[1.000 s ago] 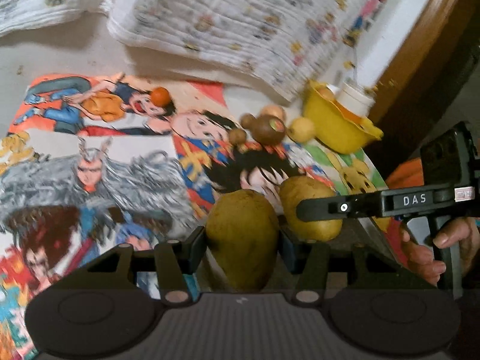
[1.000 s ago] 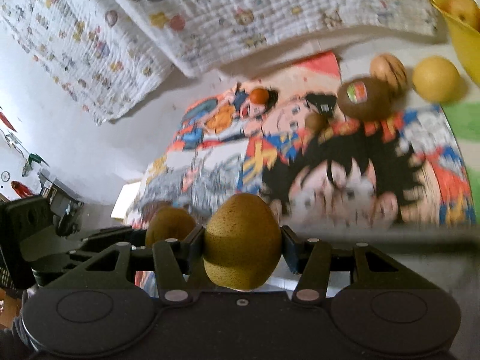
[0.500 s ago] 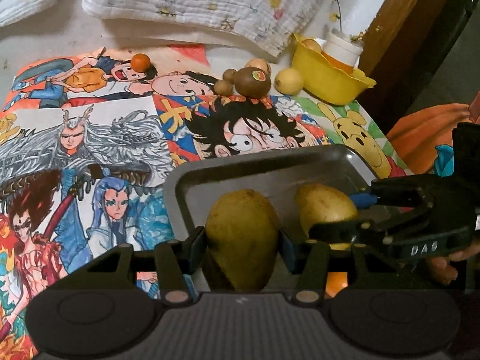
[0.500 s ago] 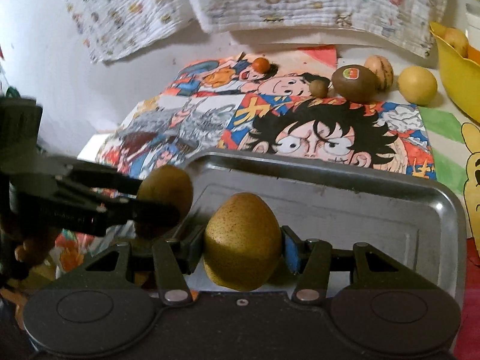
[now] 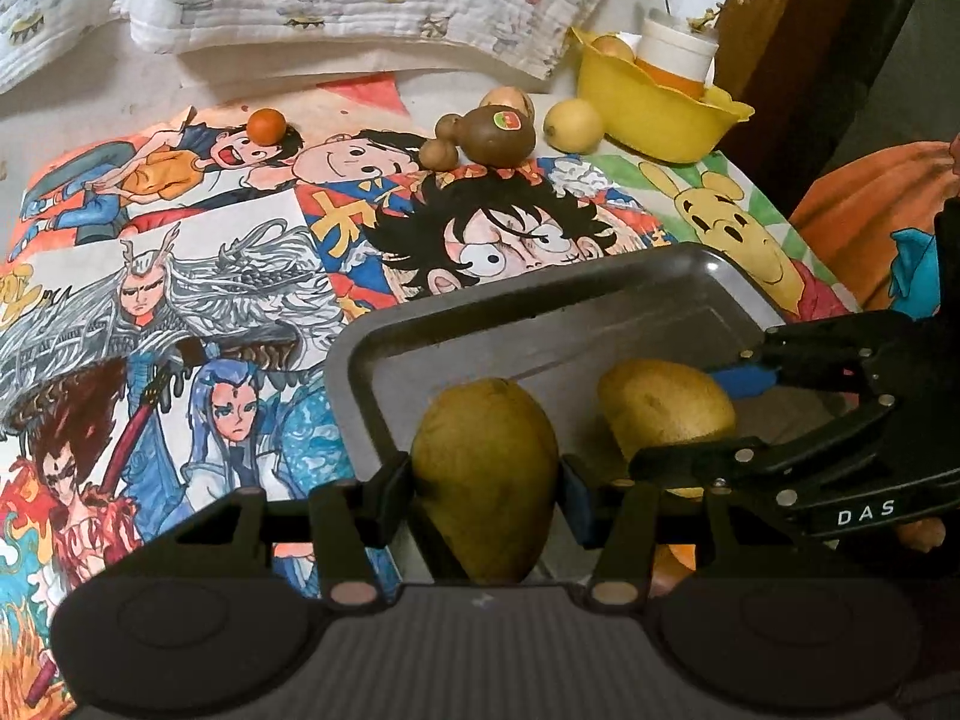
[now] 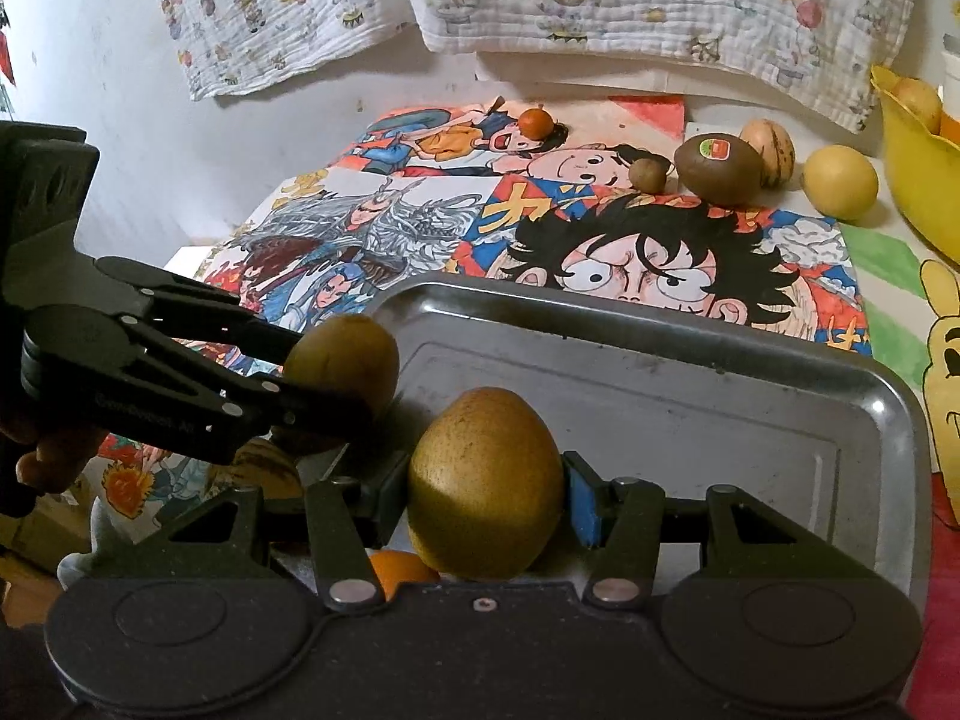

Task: Organize fruits
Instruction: 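Carry the brown oval fruit with the left tool while the right tool carries the pear to the tray, then lower both fruits into the tray and open both tools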

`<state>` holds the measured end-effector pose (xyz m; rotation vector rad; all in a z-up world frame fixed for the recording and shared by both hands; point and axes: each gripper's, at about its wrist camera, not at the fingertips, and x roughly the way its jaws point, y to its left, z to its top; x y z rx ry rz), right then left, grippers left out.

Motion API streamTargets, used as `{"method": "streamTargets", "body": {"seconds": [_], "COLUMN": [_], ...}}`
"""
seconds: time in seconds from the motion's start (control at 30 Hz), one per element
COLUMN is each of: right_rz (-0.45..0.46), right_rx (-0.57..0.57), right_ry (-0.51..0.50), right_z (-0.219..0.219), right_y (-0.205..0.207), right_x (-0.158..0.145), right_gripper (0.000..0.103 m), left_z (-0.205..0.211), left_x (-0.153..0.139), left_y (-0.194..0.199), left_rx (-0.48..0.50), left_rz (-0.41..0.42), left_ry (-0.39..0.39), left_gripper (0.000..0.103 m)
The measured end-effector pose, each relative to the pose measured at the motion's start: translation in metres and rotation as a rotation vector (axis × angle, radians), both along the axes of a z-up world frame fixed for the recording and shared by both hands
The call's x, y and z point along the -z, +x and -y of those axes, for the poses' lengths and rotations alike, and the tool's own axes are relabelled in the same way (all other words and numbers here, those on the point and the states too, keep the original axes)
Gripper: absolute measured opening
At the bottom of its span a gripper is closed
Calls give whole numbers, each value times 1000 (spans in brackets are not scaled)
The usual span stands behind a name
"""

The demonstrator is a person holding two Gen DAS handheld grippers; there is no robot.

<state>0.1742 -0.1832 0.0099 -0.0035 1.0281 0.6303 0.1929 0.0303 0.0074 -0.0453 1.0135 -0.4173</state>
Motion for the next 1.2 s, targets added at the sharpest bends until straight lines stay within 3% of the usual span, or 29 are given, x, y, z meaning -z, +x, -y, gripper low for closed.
{"method": "streamTargets", "body": {"seconds": [0.2, 0.57, 0.63, 0.73, 0.97, 1.2], "right_rz": [44, 33, 33, 39, 72, 163], "right_rx": [-10, 12, 16, 19, 33, 26], "right_ry": [8, 36, 37, 50, 111, 79], "right_z": [1, 9, 9, 12, 21, 23], "right_y": [-5, -7, -9, -12, -33, -61], "right_x": [2, 3, 2, 0, -3, -17], "right_gripper": [56, 57, 57, 58, 79, 95], "left_z": [3, -3, -6, -10, -14, -16], "left_x": [0, -4, -6, -12, -24, -28], "left_y": [0, -5, -9, -18, -41, -74], "left_rx": [5, -13, -20, -27, 3, 73], "left_rz": [-19, -11, -6, 29, 145, 241], "left_ry": [8, 28, 24, 22, 16, 56], "left_gripper": [57, 58, 60, 72, 95, 101]}}
